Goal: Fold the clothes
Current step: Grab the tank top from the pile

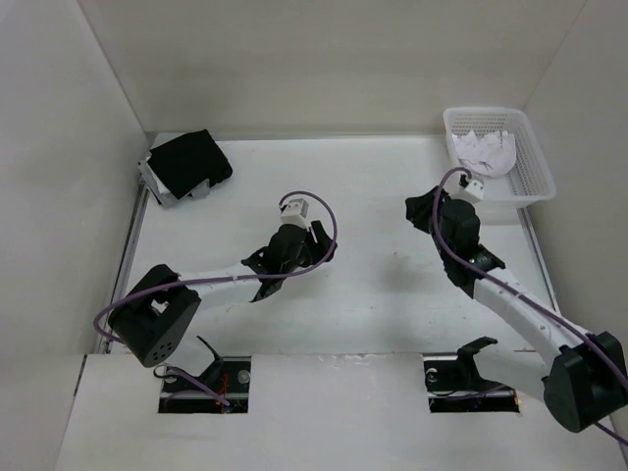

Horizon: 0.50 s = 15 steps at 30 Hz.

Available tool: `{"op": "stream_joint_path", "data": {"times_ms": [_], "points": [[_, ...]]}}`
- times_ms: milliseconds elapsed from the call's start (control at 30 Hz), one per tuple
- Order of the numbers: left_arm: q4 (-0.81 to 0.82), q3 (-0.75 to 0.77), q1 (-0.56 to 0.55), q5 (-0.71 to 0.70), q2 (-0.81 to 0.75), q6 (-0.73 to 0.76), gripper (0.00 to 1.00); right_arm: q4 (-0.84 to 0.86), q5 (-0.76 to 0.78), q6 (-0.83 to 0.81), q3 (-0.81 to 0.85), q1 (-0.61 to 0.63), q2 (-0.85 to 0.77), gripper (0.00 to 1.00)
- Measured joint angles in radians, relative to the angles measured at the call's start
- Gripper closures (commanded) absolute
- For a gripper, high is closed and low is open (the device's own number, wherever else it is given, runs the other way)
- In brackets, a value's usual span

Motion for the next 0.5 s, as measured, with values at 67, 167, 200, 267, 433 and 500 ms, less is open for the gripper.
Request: {"op": "stream_joint_path", "data": {"times_ms": [67, 167, 200, 267, 433, 500], "points": [[0.011, -0.001, -0.01, 0.016, 0.004, -0.001, 0.47, -0.008, 0.005, -0.008, 0.061, -0.018, 0.032, 0.59], [0.036, -0.014, -0.025, 0.037, 0.01, 0.0, 0.47, -0.016, 0.006, -0.029, 0.169, -0.095, 0.097, 0.61], [0.039, -0.021, -0.026, 0.043, 0.01, 0.0, 0.47, -0.015, 0.008, -0.036, 0.204, -0.126, 0.121, 0.67], [0.043, -0.034, -0.028, 0.054, 0.01, 0.0, 0.47, -0.013, 0.009, -0.05, 0.282, -0.202, 0.183, 0.8], [0.082, -0.078, -0.021, 0.063, 0.005, 0.0, 0.48, -0.019, -0.003, -0.074, 0.497, -0.419, 0.441, 1.0], [0.094, -0.092, -0.008, 0.066, 0.004, 0.0, 0.48, -0.055, -0.006, -0.077, 0.568, -0.478, 0.537, 0.97]]}}
